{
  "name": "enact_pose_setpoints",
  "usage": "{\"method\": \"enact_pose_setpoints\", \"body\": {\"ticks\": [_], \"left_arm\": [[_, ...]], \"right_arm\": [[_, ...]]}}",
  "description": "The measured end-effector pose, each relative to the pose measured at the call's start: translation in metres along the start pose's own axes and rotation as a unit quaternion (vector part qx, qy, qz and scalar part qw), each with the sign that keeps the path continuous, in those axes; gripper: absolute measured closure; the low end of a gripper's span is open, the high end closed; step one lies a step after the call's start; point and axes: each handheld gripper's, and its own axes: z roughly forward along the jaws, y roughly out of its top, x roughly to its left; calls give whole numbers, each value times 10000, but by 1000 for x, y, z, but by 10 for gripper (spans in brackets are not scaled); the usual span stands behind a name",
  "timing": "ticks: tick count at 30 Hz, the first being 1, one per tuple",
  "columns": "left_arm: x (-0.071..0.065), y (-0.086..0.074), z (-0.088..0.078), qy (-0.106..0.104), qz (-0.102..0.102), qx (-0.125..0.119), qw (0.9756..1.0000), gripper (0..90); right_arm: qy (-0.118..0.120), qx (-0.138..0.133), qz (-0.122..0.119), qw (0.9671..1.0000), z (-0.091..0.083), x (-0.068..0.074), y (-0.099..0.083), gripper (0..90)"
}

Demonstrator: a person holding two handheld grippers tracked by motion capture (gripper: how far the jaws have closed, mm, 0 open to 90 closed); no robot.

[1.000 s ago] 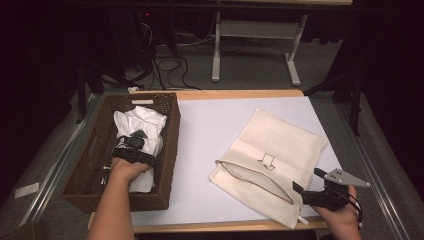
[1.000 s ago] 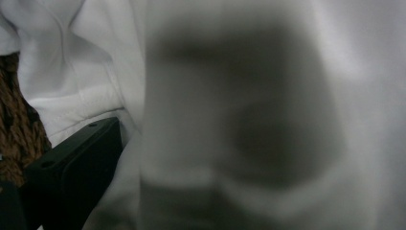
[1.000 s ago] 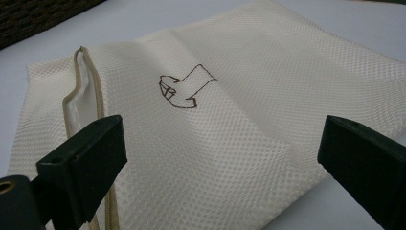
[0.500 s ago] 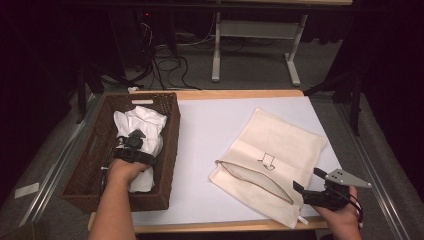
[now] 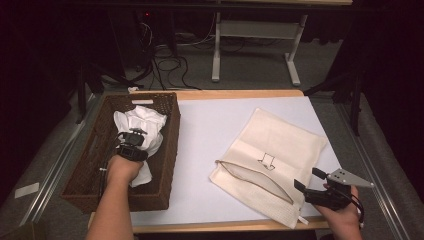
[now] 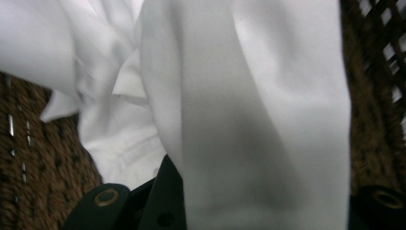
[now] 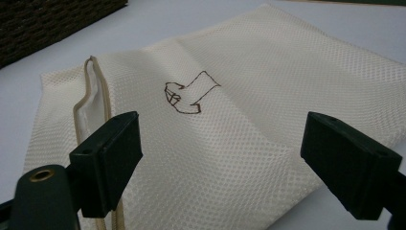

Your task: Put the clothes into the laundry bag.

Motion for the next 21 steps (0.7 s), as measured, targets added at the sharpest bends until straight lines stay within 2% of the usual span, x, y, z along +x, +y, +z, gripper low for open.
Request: {"method": "enact_pose_setpoints", "body": {"ticks": [3,5,6,7,9,12,14,15,18,20,21], "left_arm": [[0,2,-16,146,260,-341,9990,786],[3,1,-26,193,276,-580,9978,787],[4,-1,-33,212,231,-805,9963,788],[5,-2,-37,222,233,-898,9954,788],[6,-6,-46,294,217,-1207,9920,788],[5,-13,-58,418,248,-1651,9851,788],[3,-17,-66,404,112,-2005,9788,788],[2,-20,-70,501,111,-2176,9747,788],[-5,-26,-79,877,304,-2572,9619,789],[-7,-29,-86,890,270,-2791,9557,789],[-10,-30,-90,954,303,-2933,9508,789]], "right_arm": [[25,-2,29,10000,0,1,0,149],[32,0,30,10000,0,1,0,151],[31,3,-1,10000,0,0,0,152],[37,-2,-1,10000,1,1,0,152],[47,-13,-10,10000,1,1,1,153],[55,-19,-1,10000,0,1,1,153],[62,-26,16,10000,0,1,1,154],[64,-30,16,10000,0,1,1,153],[78,-26,25,10000,0,1,1,153],[79,-28,15,10000,0,1,0,153],[77,-29,23,10000,0,1,0,153]]}}
